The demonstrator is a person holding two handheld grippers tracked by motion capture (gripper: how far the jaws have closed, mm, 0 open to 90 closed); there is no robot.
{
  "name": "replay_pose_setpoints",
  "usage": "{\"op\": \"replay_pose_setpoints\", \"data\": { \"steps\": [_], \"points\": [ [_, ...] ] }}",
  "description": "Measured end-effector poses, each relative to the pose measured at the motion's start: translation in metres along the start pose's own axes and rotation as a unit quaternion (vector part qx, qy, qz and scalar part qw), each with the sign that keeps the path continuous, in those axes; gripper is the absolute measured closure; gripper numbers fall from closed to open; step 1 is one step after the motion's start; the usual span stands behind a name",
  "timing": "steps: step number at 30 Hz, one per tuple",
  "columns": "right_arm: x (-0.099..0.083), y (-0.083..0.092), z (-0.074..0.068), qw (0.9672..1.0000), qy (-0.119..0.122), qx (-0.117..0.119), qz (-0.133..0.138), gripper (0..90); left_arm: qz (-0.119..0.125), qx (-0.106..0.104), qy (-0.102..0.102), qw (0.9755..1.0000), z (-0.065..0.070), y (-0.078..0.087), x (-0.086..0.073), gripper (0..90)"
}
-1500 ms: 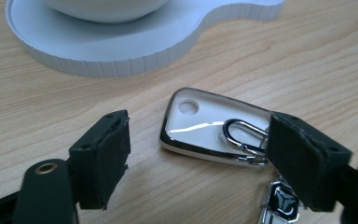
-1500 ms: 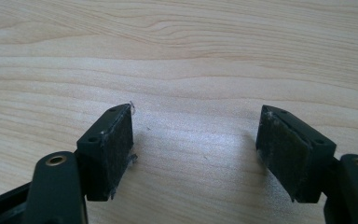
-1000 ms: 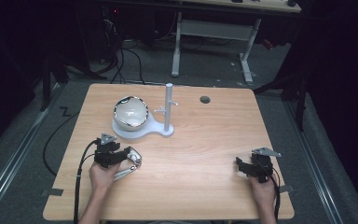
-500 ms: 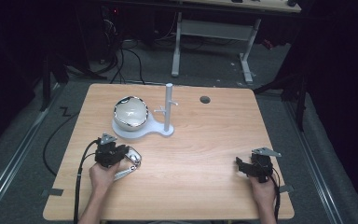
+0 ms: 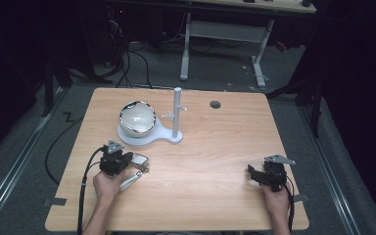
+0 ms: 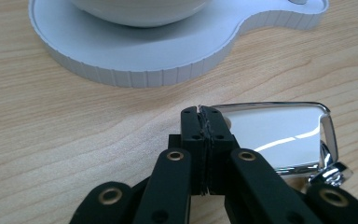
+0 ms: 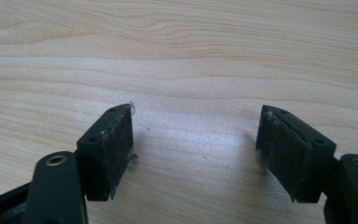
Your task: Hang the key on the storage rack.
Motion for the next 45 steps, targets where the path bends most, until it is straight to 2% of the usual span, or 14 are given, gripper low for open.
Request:
{"op": "replay_pose_setpoints", "data": {
  "steps": [6,7,10,11,19,24,31,41,45],
  "points": [
    [0.000,0.000,0.000,1.0000,0.000,0.000,0.000,27.5,0.023,0.008,-0.005,0.9997,0.001,0.009,0.006,89.3],
    [0.000,0.000,0.000,1.0000,0.000,0.000,0.000,27.5,0.031,0.010,-0.006,0.9995,0.001,0.015,0.008,89.4],
    [0.000,0.000,0.000,1.0000,0.000,0.000,0.000,27.6,0.035,0.014,-0.011,0.9992,0.001,0.019,0.011,89.5],
    [0.000,0.000,0.000,1.0000,0.000,0.000,0.000,27.5,0.041,0.015,-0.019,0.9989,0.003,0.025,0.016,89.5],
    [0.000,0.000,0.000,1.0000,0.000,0.000,0.000,27.5,0.067,0.009,-0.033,0.9971,0.014,0.040,0.033,89.5],
    [0.000,0.000,0.000,1.0000,0.000,0.000,-0.001,27.5,0.090,-0.002,-0.038,0.9953,0.022,0.054,0.051,89.6],
    [0.000,0.000,0.000,1.0000,0.001,0.000,-0.001,27.5,0.096,-0.017,-0.035,0.9946,0.027,0.059,0.067,89.7],
    [0.000,0.000,0.000,1.0000,0.001,0.001,-0.001,27.5,0.089,-0.037,-0.034,0.9947,0.034,0.053,0.085,89.7],
    [0.000,0.000,0.000,1.0000,0.001,0.001,-0.001,27.5,0.093,-0.045,-0.033,0.9941,0.037,0.053,0.094,89.7]
  ]
}}
Point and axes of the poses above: each handheld gripper's, and its own axes: y roughly backward along the jaws, x roughly out of its top, z roughly to its right, the point moved 6 cm from there along -y, roughly forward along the jaws
